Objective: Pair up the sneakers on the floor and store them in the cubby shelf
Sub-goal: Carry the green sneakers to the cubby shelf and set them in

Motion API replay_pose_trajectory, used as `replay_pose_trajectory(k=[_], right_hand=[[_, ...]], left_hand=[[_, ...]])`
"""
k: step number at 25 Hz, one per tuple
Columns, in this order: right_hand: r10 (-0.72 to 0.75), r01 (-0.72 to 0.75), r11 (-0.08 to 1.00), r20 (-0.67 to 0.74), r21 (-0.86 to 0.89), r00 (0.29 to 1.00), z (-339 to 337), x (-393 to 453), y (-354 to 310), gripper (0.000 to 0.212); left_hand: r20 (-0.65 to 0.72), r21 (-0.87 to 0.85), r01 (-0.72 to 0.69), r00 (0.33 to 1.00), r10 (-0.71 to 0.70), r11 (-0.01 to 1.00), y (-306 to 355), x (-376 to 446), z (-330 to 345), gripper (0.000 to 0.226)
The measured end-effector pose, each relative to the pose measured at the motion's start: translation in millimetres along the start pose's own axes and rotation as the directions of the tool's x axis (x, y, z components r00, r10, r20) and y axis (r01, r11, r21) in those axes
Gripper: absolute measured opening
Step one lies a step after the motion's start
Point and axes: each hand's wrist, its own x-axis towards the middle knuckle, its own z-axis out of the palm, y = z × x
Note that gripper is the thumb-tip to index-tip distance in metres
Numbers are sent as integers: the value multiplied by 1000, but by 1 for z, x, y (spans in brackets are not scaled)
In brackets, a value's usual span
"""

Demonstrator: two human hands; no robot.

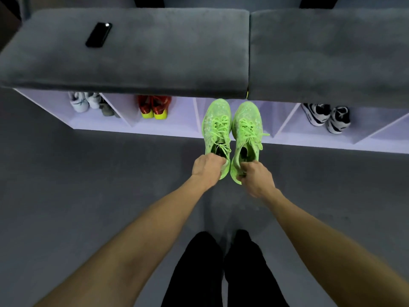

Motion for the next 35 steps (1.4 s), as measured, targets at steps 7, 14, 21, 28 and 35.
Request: replay_pose_trajectory(k=[7, 14, 21, 28, 35], right_hand=[[-28, 28, 1000, 38, -12, 999, 98, 131, 71, 13], [-73, 70, 997, -52, -44, 996, 150, 281, 120, 17], [-129, 120, 991, -162, -65, 978, 191, 420, 142, 27], [-214, 186, 972, -216, -144, 953, 230, 501, 141, 36], [-232, 177, 956, -234, -235, 944, 239, 541, 135, 40]], left_hand=[[-25, -44, 27, 999, -28, 999, -24, 130, 114, 14], [-127, -46, 15, 992, -21, 999, -51, 275, 173, 14], [-269, -8, 17, 963, -19, 1000, -91, 410, 215, 29], [-271, 30, 93, 959, -81, 995, -129, 478, 245, 38], [-323, -36, 95, 941, -102, 995, -144, 519, 245, 42]])
